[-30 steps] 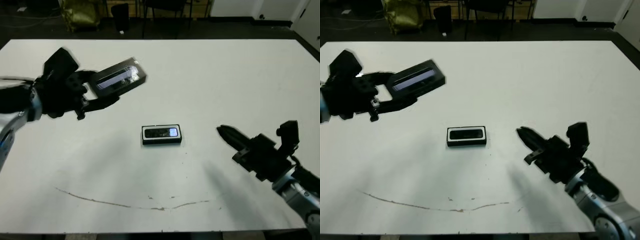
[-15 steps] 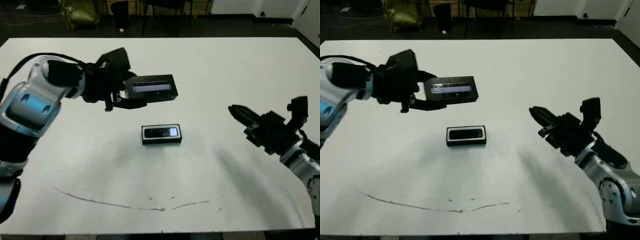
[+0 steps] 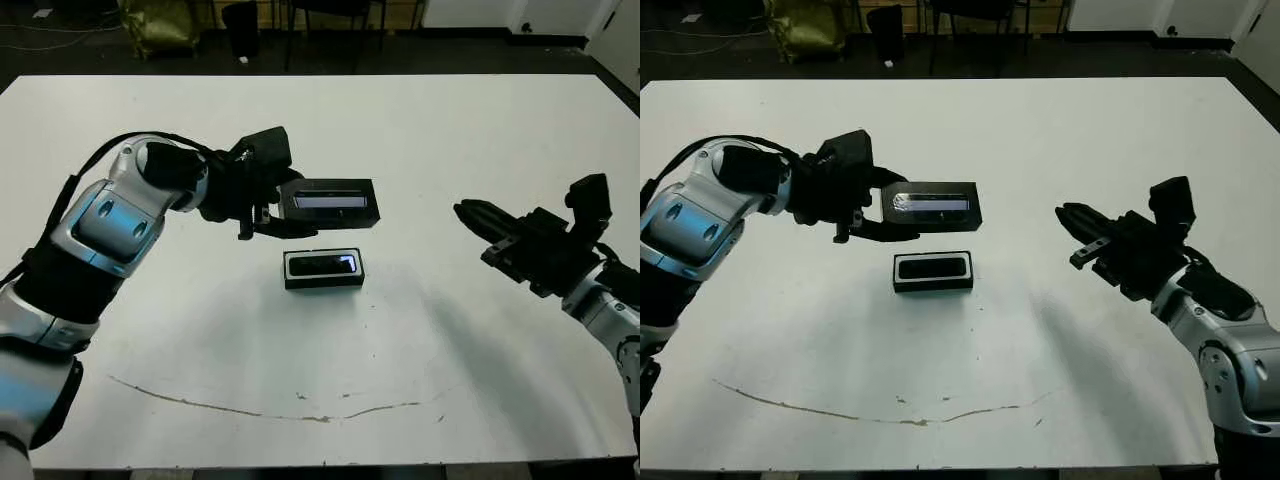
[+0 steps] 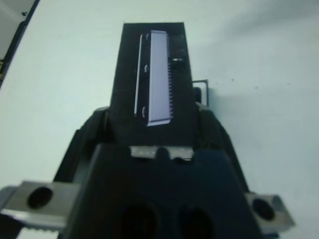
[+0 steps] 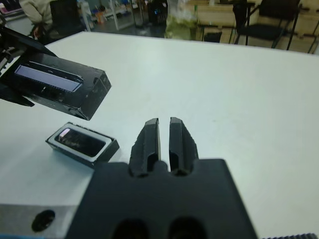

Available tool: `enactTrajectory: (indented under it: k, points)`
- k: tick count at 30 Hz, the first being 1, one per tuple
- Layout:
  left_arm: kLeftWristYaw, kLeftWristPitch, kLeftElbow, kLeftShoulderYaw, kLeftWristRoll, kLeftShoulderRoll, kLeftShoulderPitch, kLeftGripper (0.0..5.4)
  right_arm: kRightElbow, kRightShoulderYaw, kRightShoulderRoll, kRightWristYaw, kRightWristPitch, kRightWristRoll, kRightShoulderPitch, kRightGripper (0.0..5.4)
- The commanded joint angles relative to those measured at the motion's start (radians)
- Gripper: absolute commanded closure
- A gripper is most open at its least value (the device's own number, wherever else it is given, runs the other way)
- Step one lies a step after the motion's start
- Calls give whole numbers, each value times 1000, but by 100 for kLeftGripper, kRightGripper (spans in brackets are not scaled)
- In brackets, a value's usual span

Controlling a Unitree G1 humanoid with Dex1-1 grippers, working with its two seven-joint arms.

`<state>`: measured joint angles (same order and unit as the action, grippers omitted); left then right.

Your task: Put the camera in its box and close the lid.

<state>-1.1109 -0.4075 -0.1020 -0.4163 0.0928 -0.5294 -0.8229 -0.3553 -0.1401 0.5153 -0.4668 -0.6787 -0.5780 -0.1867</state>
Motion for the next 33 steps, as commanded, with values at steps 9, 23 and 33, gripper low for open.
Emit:
enactTrajectory:
  k: [9,23,33]
  points:
    - [-34,26,-57,-46,-60,33,29,298,30,-48,-85,71,-176,-161,-45,540]
    - [-85,50,-120,-71,-91,55,50,298,-2,-48,-98,129,-193,-172,-37,540]
    - [-89,61,-151,-87,-121,82,45,298,0,-39,-97,114,-171,-151,-21,540]
